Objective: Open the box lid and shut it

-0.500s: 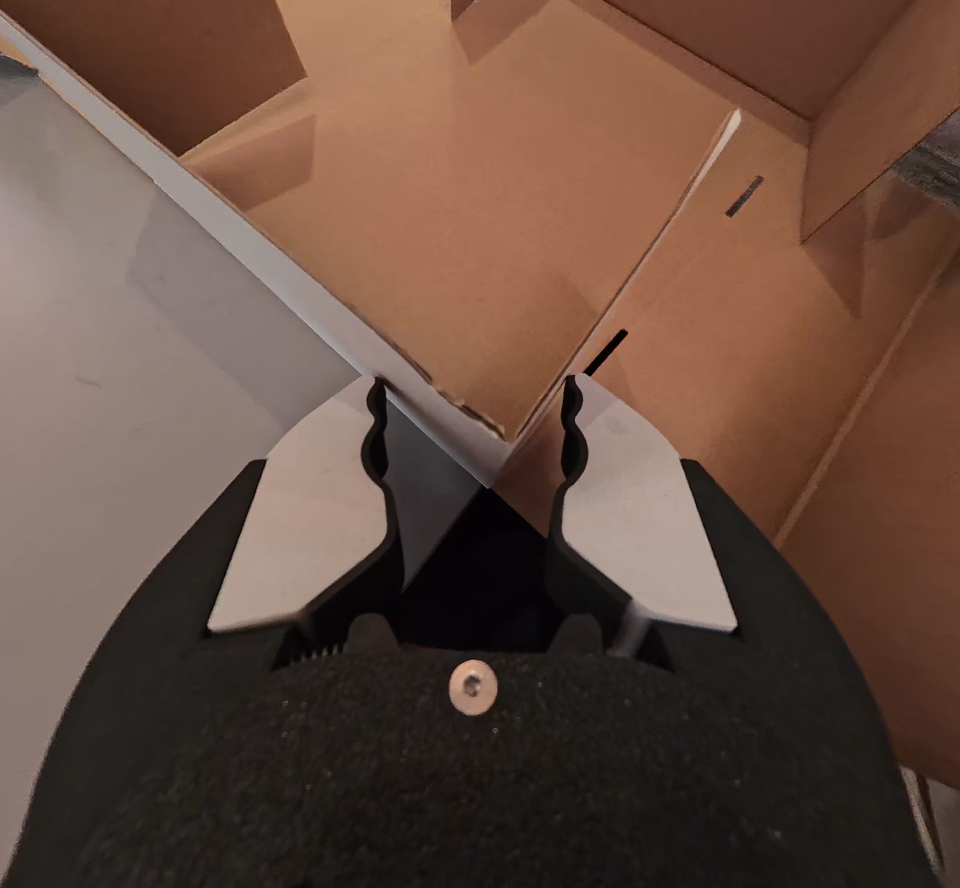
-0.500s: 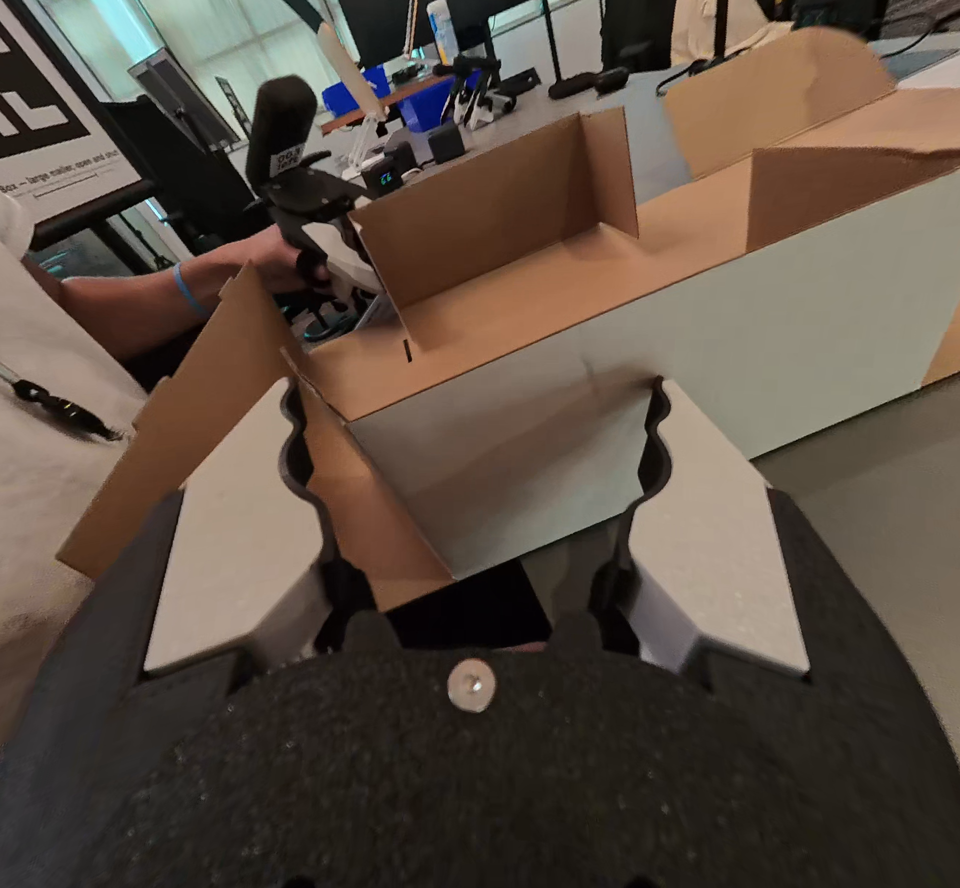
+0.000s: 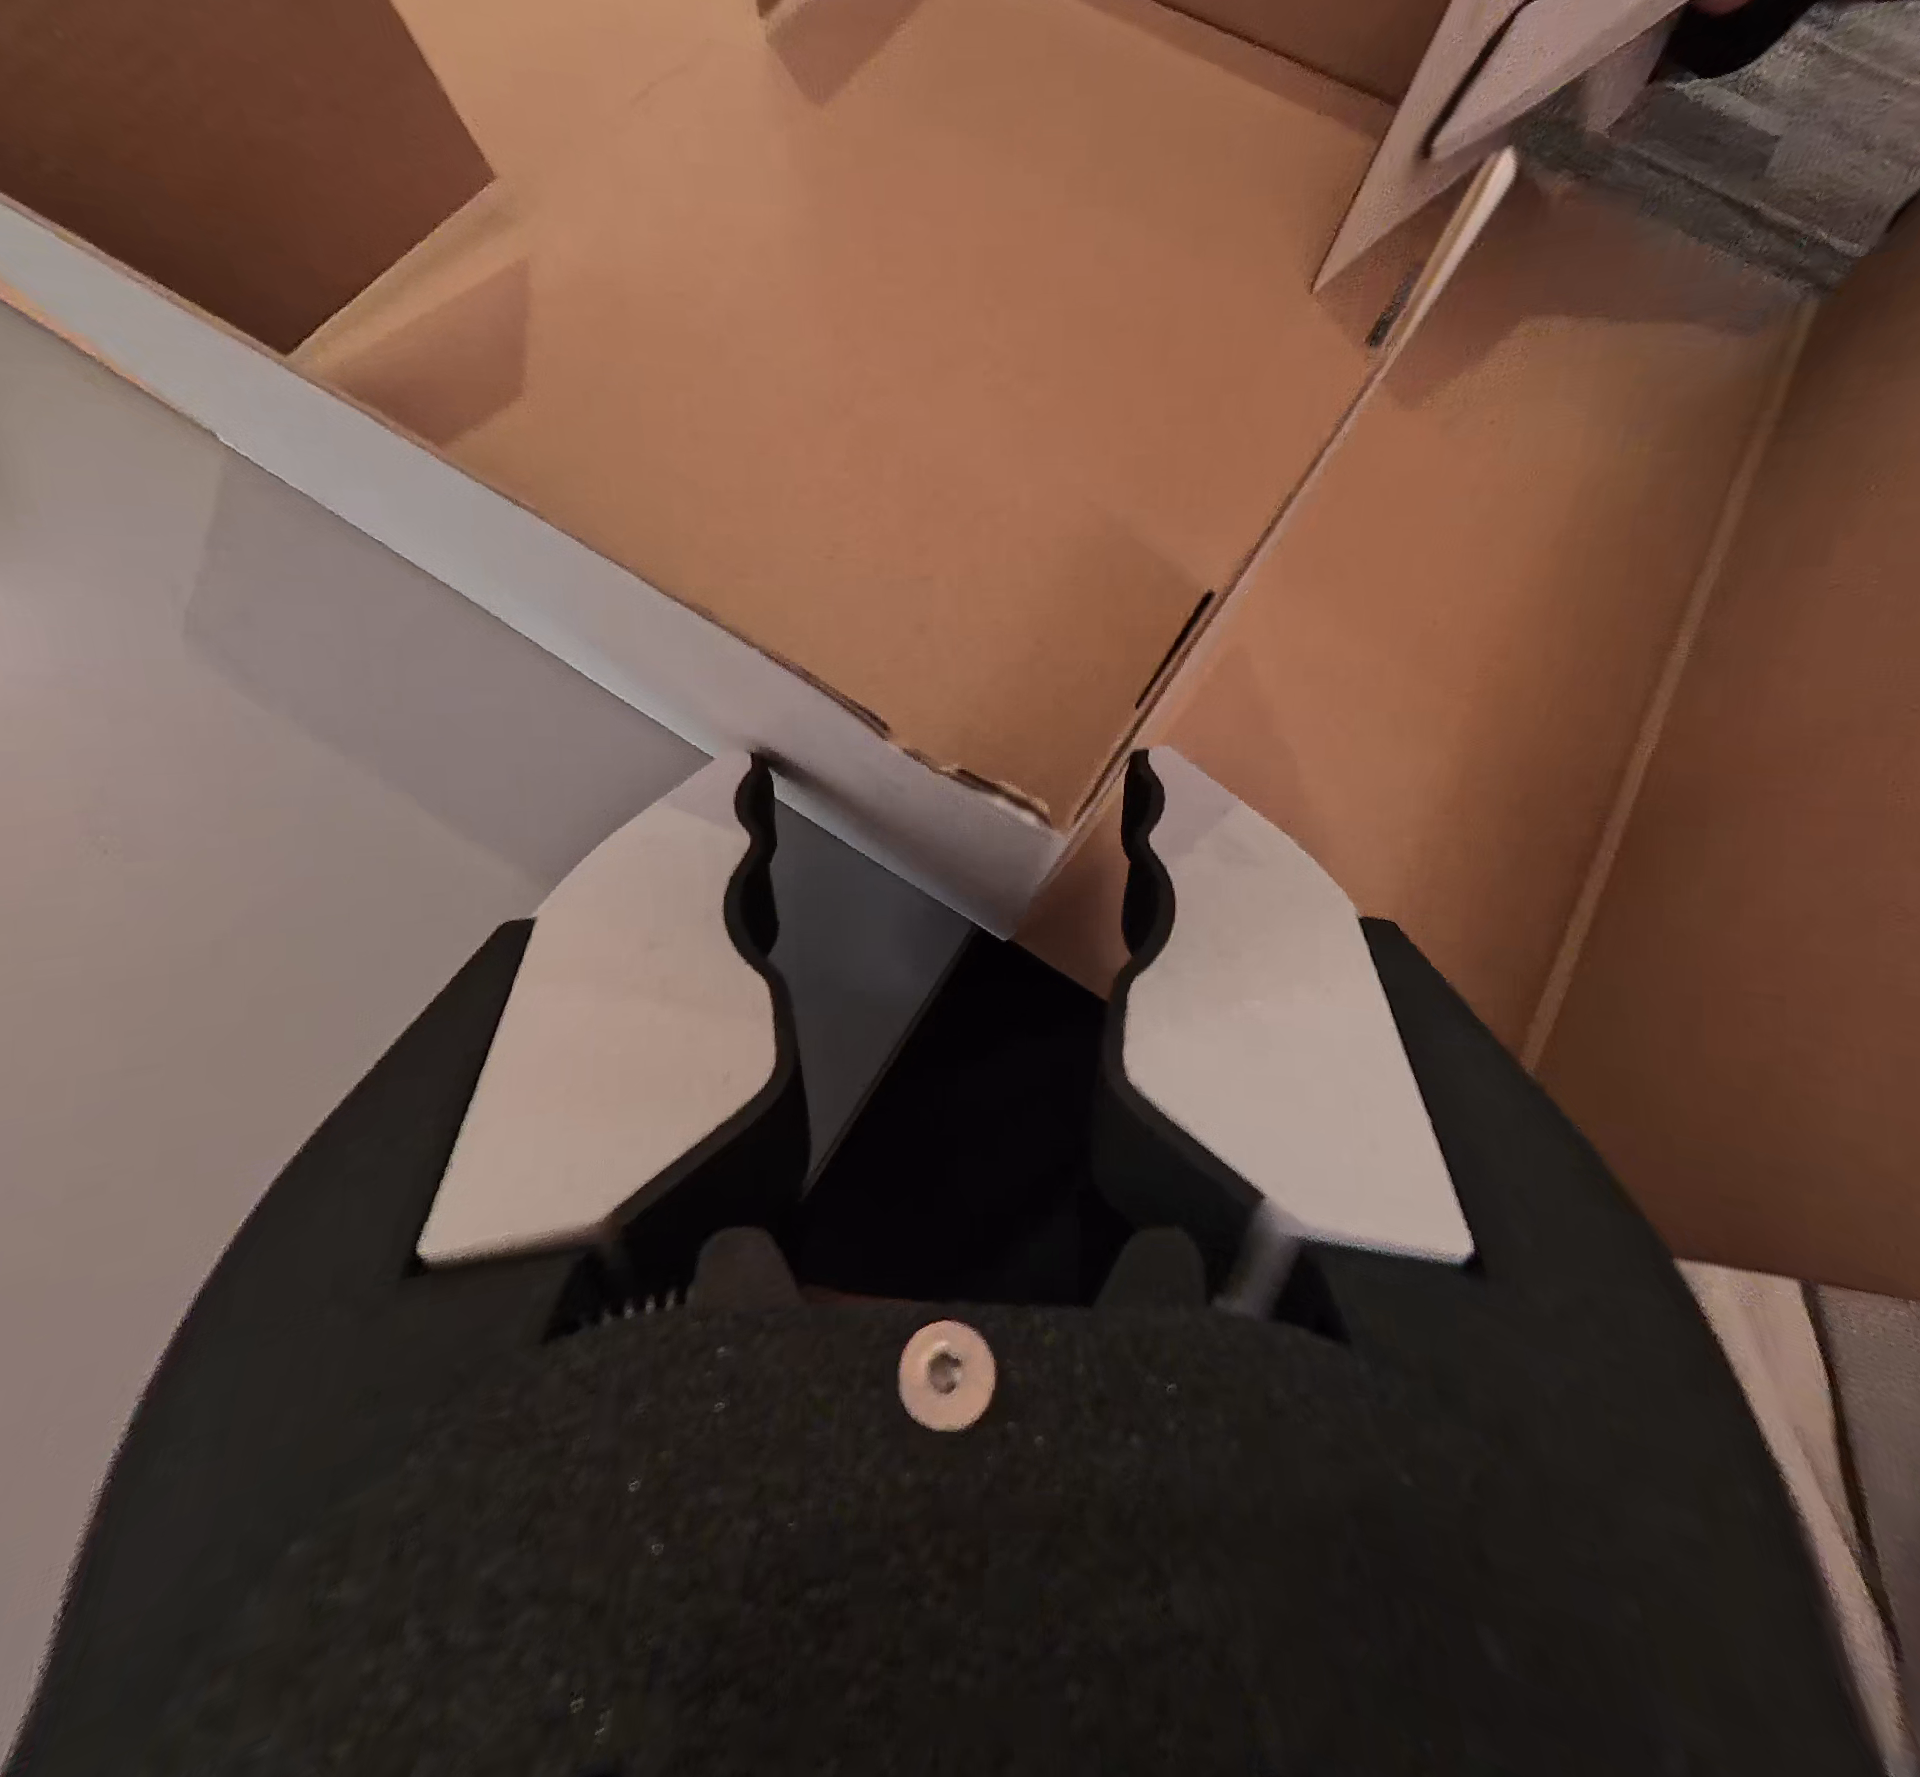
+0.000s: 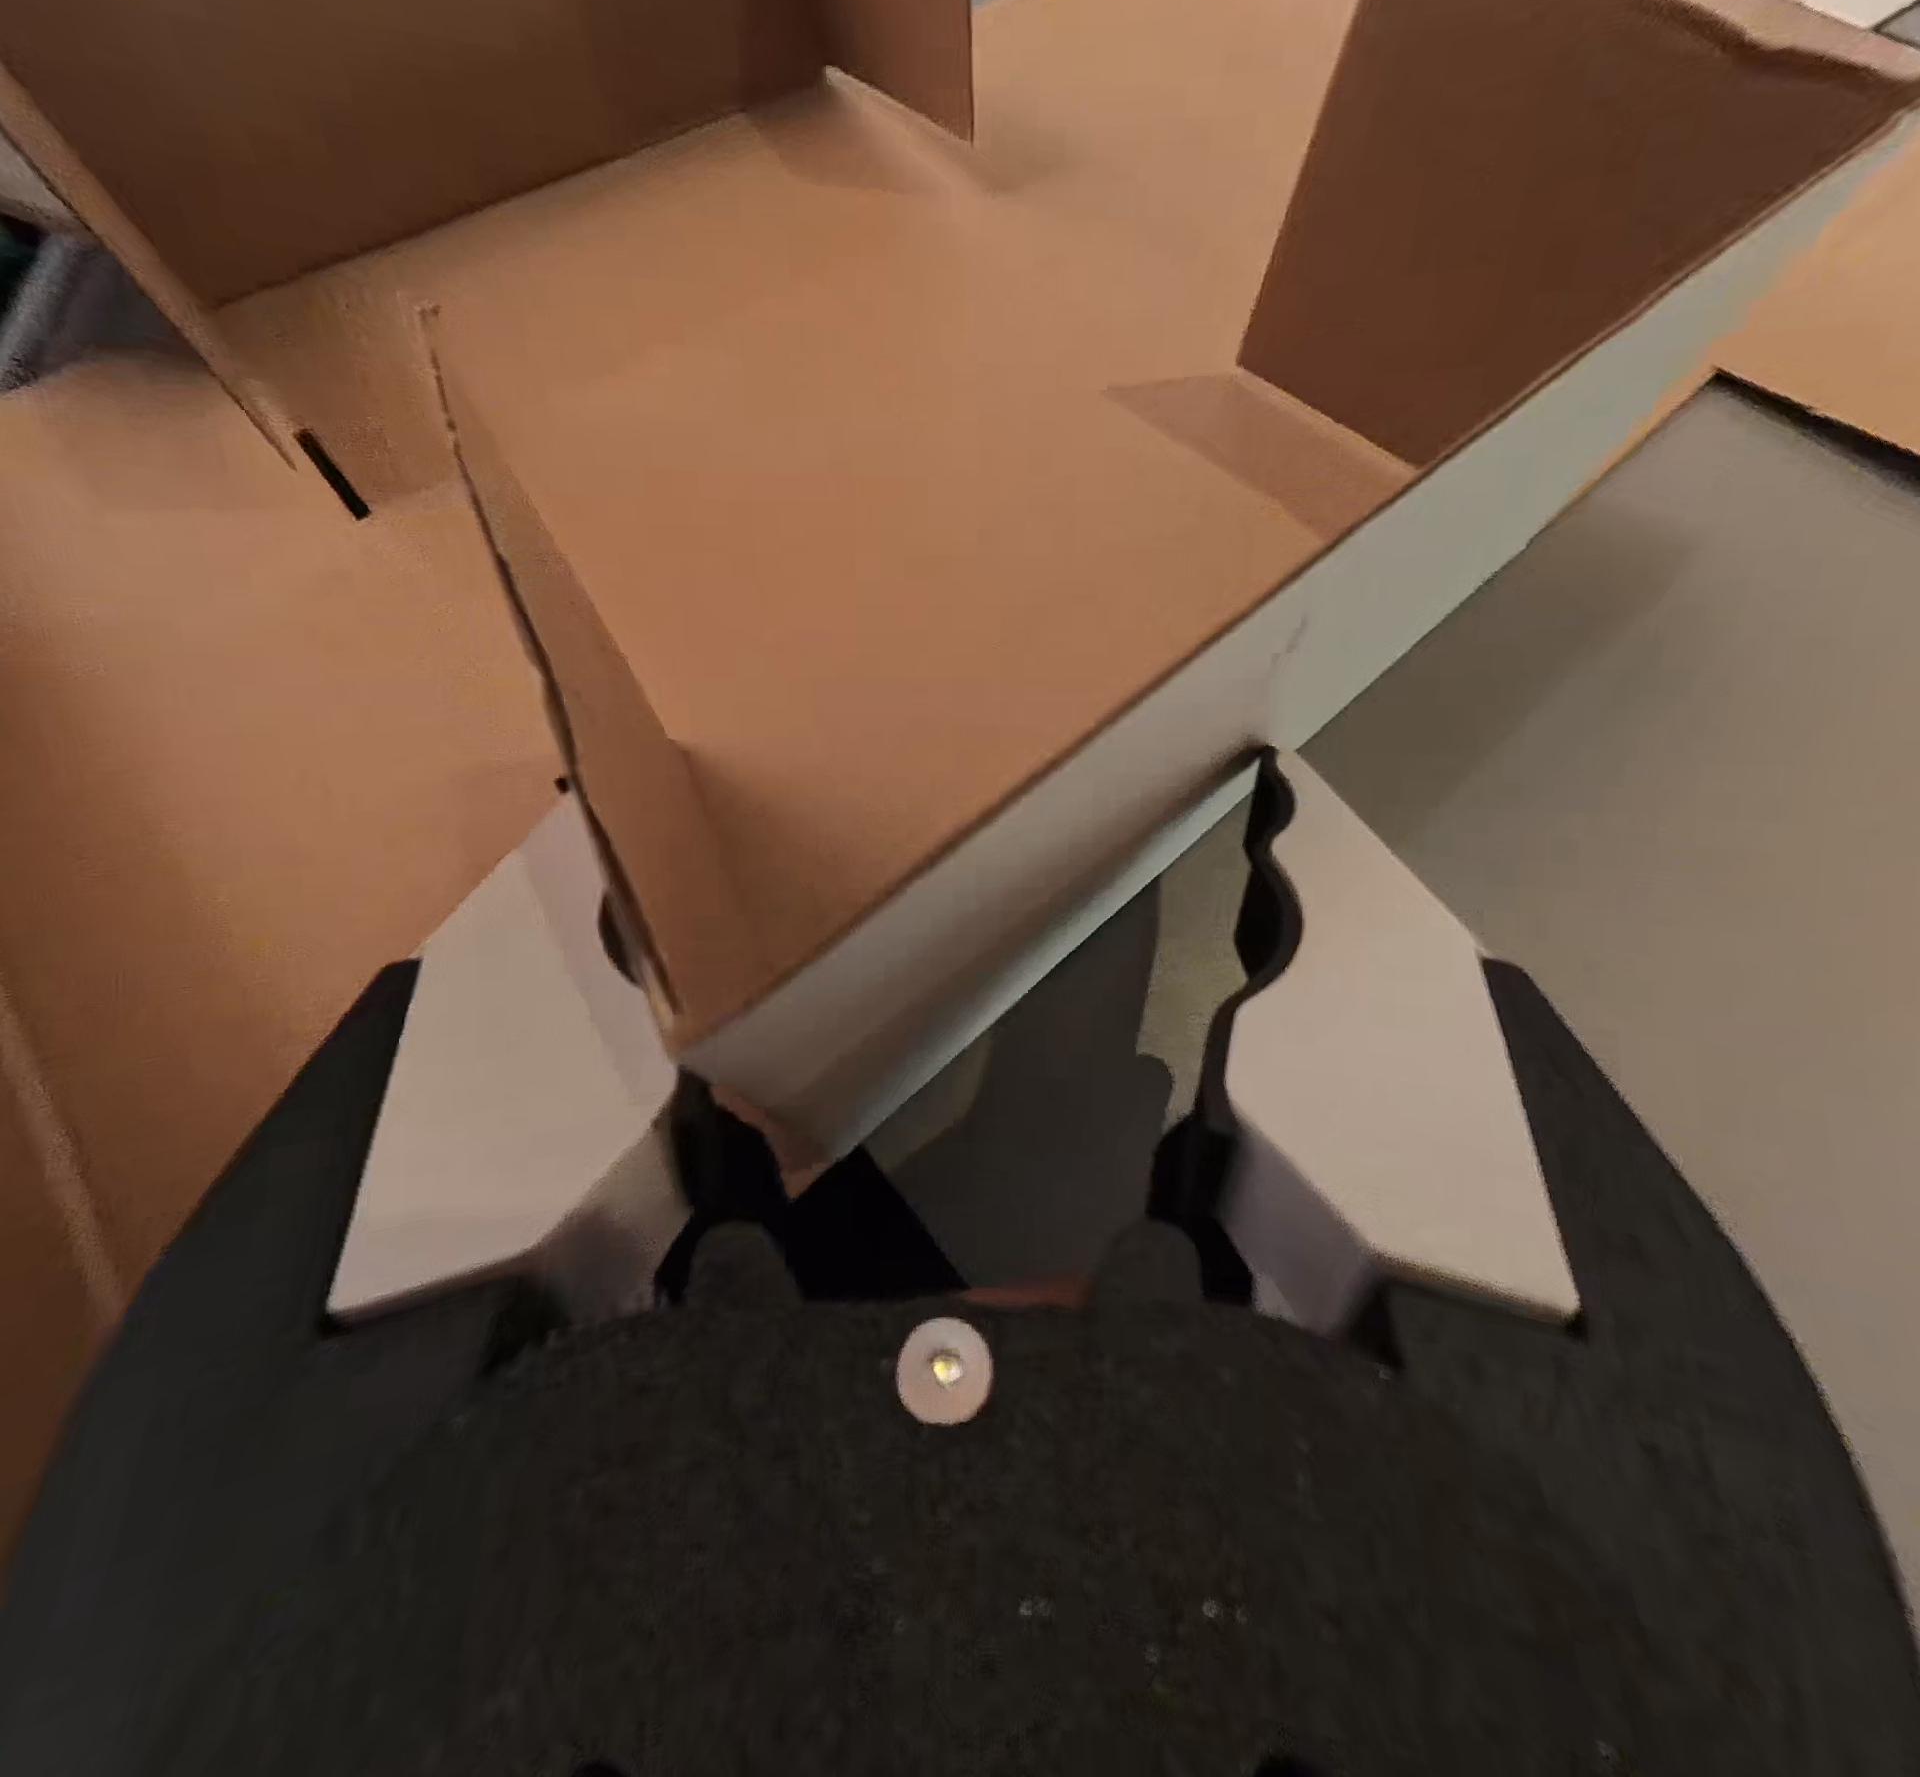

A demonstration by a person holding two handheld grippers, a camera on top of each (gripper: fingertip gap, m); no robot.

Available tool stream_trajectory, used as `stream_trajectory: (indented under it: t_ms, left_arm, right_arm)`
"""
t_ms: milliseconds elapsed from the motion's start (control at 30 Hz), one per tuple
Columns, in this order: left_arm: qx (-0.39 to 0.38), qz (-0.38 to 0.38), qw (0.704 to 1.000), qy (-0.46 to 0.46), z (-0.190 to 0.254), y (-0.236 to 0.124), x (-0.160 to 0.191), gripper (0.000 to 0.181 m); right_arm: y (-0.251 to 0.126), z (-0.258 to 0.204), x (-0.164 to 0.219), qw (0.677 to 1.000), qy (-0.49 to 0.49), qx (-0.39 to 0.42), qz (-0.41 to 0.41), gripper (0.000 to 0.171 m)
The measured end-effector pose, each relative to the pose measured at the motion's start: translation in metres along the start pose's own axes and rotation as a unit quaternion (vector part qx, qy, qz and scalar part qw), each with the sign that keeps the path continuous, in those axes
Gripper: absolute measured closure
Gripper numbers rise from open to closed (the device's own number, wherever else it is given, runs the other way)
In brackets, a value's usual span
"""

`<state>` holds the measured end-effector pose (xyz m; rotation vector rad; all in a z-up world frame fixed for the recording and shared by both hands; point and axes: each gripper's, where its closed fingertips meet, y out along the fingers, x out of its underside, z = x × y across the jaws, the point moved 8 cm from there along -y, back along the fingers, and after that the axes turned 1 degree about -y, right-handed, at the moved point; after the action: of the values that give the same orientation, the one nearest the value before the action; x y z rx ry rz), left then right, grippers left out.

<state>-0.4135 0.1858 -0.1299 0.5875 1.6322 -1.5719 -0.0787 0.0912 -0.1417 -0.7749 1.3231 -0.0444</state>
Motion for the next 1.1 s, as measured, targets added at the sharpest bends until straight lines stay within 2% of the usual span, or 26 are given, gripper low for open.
stream_trajectory:
  t_ms: [167,433,567,733,867,1033,1100]
  left_arm:
    - [-0.023,-0.004,1.0,-0.004,-0.004,0.003,-0.005,0.121]
    - [-0.025,-0.029,0.997,0.066,0.003,0.01,-0.009,0.119]
    - [-0.022,-0.014,0.997,0.066,0.006,0.009,-0.011,0.119]
    - [-0.008,0.029,0.998,0.054,0.008,0.001,-0.018,0.119]
    - [-0.012,0.049,0.998,0.035,0.006,-0.001,-0.021,0.117]
    - [0.001,0.011,0.999,0.053,0.007,0.006,-0.01,0.123]
    - [-0.027,-0.001,0.996,0.081,0.006,0.01,-0.008,0.124]
  right_arm:
    - [0.003,-0.003,0.004,0.996,-0.07,0.019,-0.043,0.052]
    - [-0.01,0.005,0.008,0.987,-0.101,0.029,-0.121,0.049]
    - [-0.022,0.0,0.005,0.978,-0.101,0.054,-0.172,0.05]
    - [-0.036,-0.013,-0.007,0.984,-0.095,0.065,-0.137,0.059]
    - [-0.032,-0.016,-0.017,0.985,-0.092,0.056,-0.133,0.067]
    - [-0.014,-0.012,-0.016,0.969,-0.131,0.065,-0.2,0.071]
    - [-0.001,-0.004,-0.014,0.963,-0.148,0.082,-0.209,0.067]
